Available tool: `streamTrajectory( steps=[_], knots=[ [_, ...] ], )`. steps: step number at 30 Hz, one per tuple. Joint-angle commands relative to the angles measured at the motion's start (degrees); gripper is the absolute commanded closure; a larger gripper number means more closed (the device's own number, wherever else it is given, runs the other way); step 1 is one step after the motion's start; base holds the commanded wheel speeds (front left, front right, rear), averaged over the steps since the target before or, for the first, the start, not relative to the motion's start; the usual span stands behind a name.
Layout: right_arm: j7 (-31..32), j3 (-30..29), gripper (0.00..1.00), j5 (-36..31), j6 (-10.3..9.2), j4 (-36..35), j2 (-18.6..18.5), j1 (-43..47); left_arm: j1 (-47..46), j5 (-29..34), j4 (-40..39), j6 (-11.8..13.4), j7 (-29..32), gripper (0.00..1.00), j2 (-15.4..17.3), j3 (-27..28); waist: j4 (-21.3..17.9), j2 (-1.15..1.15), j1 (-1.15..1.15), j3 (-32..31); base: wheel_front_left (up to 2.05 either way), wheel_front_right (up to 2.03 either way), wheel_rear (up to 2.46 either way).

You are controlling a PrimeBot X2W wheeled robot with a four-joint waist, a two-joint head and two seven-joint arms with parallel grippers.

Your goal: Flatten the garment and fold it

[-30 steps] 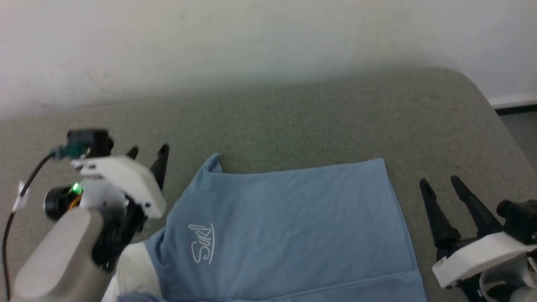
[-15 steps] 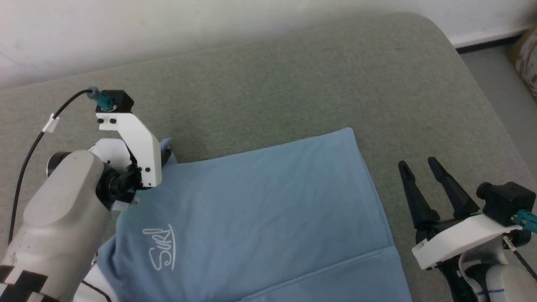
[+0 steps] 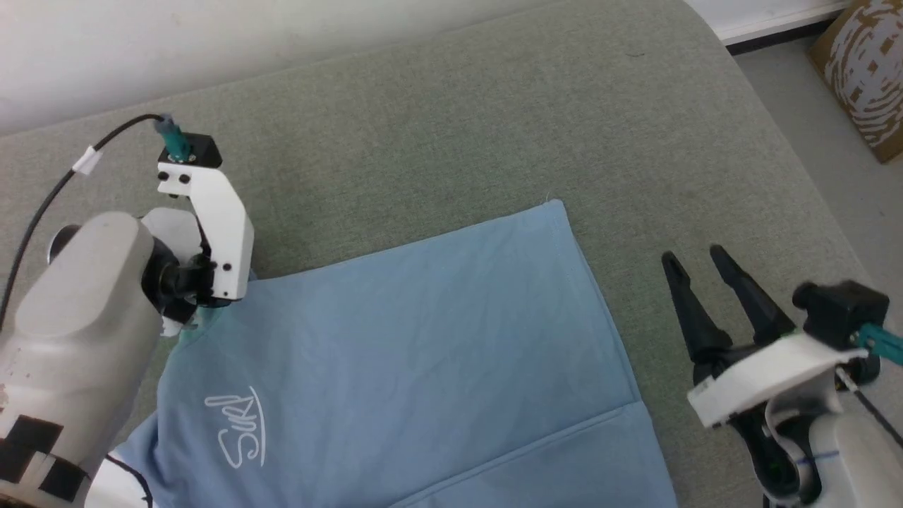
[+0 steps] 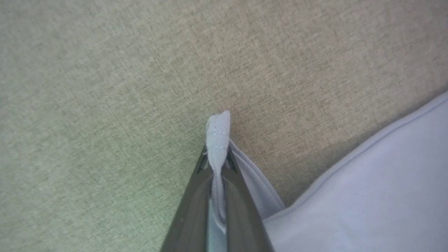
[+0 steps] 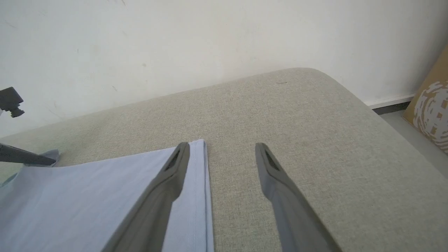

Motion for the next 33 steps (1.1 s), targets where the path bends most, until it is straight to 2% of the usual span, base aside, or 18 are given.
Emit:
streamTrajectory(
  steps=[1,8,13,17,23,24,25,26,27,28,30,33],
  knots=[
    [-0.4,0.7,0.00,0.6,-0.04,0.6,-0.6,-2.2,4.1,0.4,1.7,0.2,-1.0,1.00,-0.3,-1.1,0.4,0.00,0.01,-0.5,0.00,0.00,0.00],
    [2.1,5.9,0.00,7.3,-0.04,12.0,-4.3,-13.9,2.3,0.2,-0.8,0.5,-8.2,1.00,-1.3,1.1,3.5,0.00,0.01,-1.0,0.00,0.00,0.00],
    [6.5,10.8,0.00,12.6,-0.04,24.8,-7.4,-23.1,0.4,-0.5,-2.8,0.0,-11.0,1.00,-3.2,2.0,7.1,0.00,0.01,0.4,0.00,0.00,0.00],
    [13.3,15.8,0.00,17.0,-0.04,33.2,-8.2,-29.9,-1.3,-0.3,-4.3,-0.3,-12.3,1.00,-4.2,2.1,9.2,0.00,0.01,2.2,0.00,0.00,0.00],
    [24.8,23.9,0.00,22.6,-0.04,41.5,-8.9,-35.8,-3.0,-0.7,-6.4,-0.8,-14.2,1.00,-5.5,2.6,11.2,0.00,0.01,4.9,0.00,0.00,0.00],
    [27.4,25.1,0.04,23.8,-0.04,42.9,-8.9,-36.0,-3.2,-0.5,-6.6,-0.8,-14.6,1.00,-5.6,2.5,11.4,0.00,0.01,5.0,0.00,0.00,0.00],
    [30.1,26.1,0.47,24.8,-0.04,44.2,-8.9,-36.3,-3.2,-0.3,-6.6,-0.9,-15.0,1.00,-5.6,2.5,11.6,0.00,0.01,5.1,0.00,0.00,0.00],
    [31.8,26.9,0.66,25.5,-0.04,44.9,-9.0,-36.6,-3.2,-0.3,-6.6,-0.9,-15.3,1.00,-5.7,2.5,11.7,0.00,0.01,5.1,0.00,0.00,0.00],
    [32.9,27.5,0.92,26.3,-0.04,45.4,-9.1,-37.0,-3.2,-0.4,-6.6,-0.9,-15.6,1.00,-5.7,2.6,11.7,0.00,0.01,5.1,0.00,0.00,0.00],
    [33.5,28.0,1.00,26.8,-0.04,45.6,-9.2,-37.3,-3.1,-0.4,-6.5,-0.9,-15.9,1.00,-5.6,2.6,11.8,0.00,0.01,5.1,0.00,0.00,0.00],
    [31.8,28.7,1.00,27.2,-0.04,44.9,-9.8,-38.3,-2.9,-0.2,-6.3,-0.9,-16.8,1.00,-5.4,2.7,11.9,0.00,0.01,4.5,0.00,0.00,0.00],
    [23.8,27.6,1.00,27.2,-0.04,43.6,-11.0,-40.2,-2.9,0.7,-5.9,0.3,-20.7,1.00,-4.9,3.8,12.0,0.00,0.01,3.2,0.00,0.00,0.00]
  ],
)
